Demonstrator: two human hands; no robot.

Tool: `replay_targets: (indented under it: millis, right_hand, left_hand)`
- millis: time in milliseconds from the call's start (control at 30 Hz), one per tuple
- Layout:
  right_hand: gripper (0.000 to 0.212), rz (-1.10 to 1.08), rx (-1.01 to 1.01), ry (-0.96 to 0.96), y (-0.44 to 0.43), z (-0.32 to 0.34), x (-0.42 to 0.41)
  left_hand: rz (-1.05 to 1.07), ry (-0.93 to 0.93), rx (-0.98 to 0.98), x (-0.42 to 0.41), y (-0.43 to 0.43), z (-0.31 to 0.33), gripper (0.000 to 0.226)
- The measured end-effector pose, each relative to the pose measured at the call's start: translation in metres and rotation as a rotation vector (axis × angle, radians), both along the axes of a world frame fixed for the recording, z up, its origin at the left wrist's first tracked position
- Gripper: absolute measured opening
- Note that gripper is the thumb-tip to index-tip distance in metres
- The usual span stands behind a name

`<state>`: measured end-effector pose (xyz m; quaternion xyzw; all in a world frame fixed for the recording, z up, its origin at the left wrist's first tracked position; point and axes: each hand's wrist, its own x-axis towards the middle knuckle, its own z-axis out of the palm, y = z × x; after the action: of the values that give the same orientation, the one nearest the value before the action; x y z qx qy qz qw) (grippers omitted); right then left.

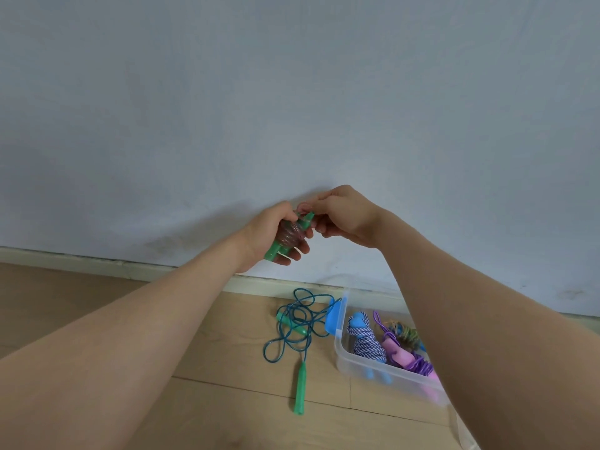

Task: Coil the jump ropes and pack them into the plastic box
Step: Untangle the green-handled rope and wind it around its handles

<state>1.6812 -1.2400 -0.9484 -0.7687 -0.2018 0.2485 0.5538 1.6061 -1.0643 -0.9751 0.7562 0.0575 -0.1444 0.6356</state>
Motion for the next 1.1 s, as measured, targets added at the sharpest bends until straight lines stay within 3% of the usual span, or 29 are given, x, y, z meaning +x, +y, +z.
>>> replay_targets:
  millis: [133, 233, 400, 700, 833, 1100]
  right_hand:
    - [0.03, 0.025, 0.002, 0.097, -0.008, 0.0, 0.004]
    - [0.034, 0.043, -0.081, 0.047, -0.012, -0.007, 0.005]
    - [0.029, 0.04, -0.183, -0.08, -0.015, -0.014, 0.007]
    - [0.018, 0.016, -0.179, 0.0, -0.01, -0.015, 0.005]
    - [0.015, -0.002, -0.087, 0.097, -0.016, -0.012, 0.003]
    - [0.014, -0.07, -0.058, 0.163, -0.024, -0.008, 0.003]
  left_hand:
    - [0.055, 0.01, 0.125, 0.001, 0.002, -0.003, 0.036]
    - [0.027, -0.025, 0.223, -0.001, 0.003, -0.005, 0.018]
    - [-0.073, -0.105, 0.379, -0.003, 0.002, -0.008, 0.011]
    - [-0.061, -0.293, 0.554, -0.001, 0.011, -0.016, 0.013]
    - [-0.078, -0.371, 0.63, 0.0, 0.011, -0.018, 0.022]
    - [-0.128, -0.459, 0.595, 0.0, 0.007, -0.015, 0.014]
